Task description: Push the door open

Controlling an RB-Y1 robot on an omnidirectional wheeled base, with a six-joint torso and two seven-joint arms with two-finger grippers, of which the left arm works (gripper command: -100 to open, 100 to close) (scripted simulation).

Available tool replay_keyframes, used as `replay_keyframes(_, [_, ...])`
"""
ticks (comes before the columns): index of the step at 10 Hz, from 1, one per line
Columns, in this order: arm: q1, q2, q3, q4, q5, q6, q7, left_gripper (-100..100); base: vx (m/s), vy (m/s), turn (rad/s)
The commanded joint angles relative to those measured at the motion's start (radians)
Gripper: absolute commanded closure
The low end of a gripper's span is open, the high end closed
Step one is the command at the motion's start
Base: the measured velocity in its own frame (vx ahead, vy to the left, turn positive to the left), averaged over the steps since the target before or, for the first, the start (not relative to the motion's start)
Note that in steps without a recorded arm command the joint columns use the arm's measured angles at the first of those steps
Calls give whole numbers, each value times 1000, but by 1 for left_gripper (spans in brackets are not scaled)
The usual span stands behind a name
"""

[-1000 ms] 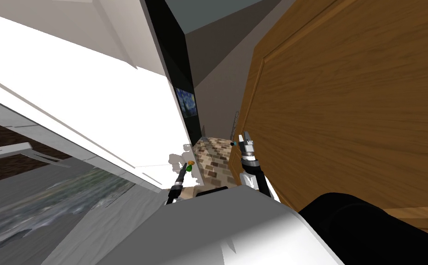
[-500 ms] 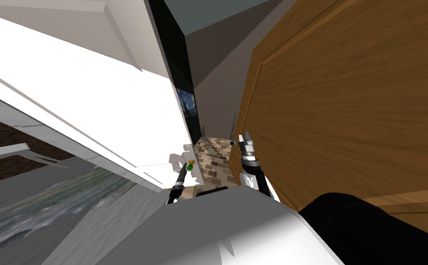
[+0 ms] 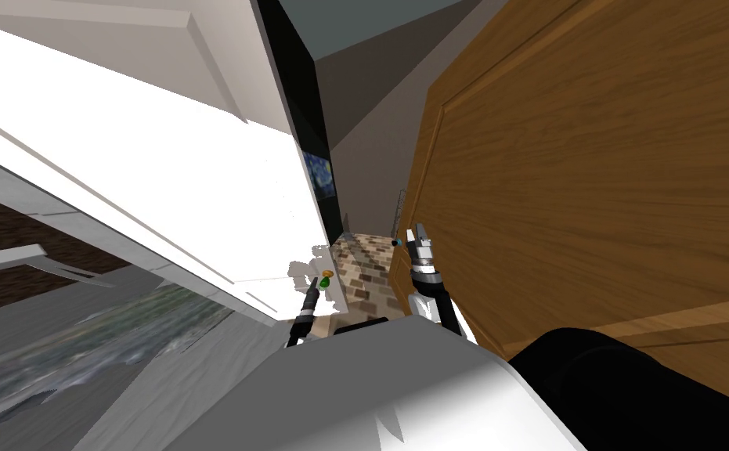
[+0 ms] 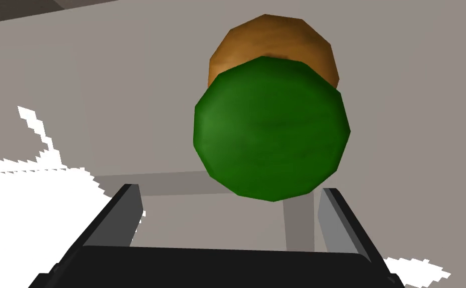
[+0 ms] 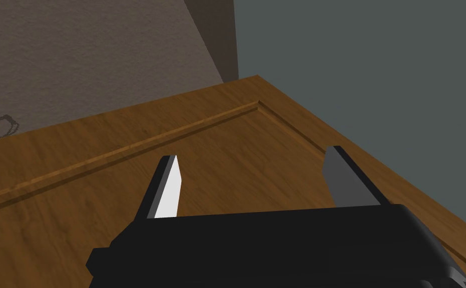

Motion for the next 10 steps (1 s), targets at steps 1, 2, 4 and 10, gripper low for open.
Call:
replay_keyframes(1, [3,-4,-13,-4,18,4,50,-100,-39,18,-24])
replay_keyframes(2, [3,-4,-13,-4,18,4,66,-100,-24,18,-7])
replay_keyframes(4, [7,-7,-22,-11,31,9,107,-100,-24,17,-13])
replay_keyframes(10, [22,-20,-60,-38,87,28,271,-100,-32,18,-16])
